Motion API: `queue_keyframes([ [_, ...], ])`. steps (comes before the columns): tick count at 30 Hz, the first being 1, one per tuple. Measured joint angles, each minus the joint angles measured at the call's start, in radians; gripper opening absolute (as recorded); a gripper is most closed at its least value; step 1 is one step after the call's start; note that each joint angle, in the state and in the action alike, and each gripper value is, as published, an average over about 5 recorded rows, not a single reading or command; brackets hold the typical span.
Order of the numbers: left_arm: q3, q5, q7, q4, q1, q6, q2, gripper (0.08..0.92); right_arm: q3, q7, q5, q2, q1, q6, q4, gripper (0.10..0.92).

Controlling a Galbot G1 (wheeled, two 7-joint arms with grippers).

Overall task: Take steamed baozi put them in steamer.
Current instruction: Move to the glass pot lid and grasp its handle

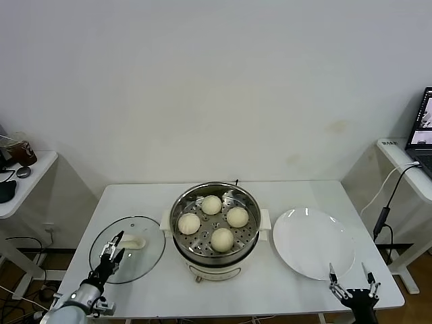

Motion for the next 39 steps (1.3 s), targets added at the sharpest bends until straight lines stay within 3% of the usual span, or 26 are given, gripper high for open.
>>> queue_keyframes([
  [13, 0.038, 0.031, -0.002, 0.110, -0.128, 0.008, -0.009, 0.823, -0.001, -0.006, -0.014, 0.014, -0.014, -0.012, 0.018, 0.823],
  [16, 0.044, 0.031, -0.003, 0.135, -0.151, 0.009, -0.010, 0.787, 0.000, -0.008, -0.017, 0.016, -0.014, -0.013, 0.018, 0.823],
  [33, 0.062, -0.035, -0.030, 0.222, -0.188, 0.013, -0.005, 0.299, -0.021, -0.015, -0.026, 0.019, -0.005, -0.019, 0.011, 0.823],
  [39, 0.060, -0.092, -0.067, 0.200, -0.164, 0.010, 0.006, 0.180, -0.034, -0.015, -0.039, 0.016, 0.000, -0.010, -0.003, 0.823],
])
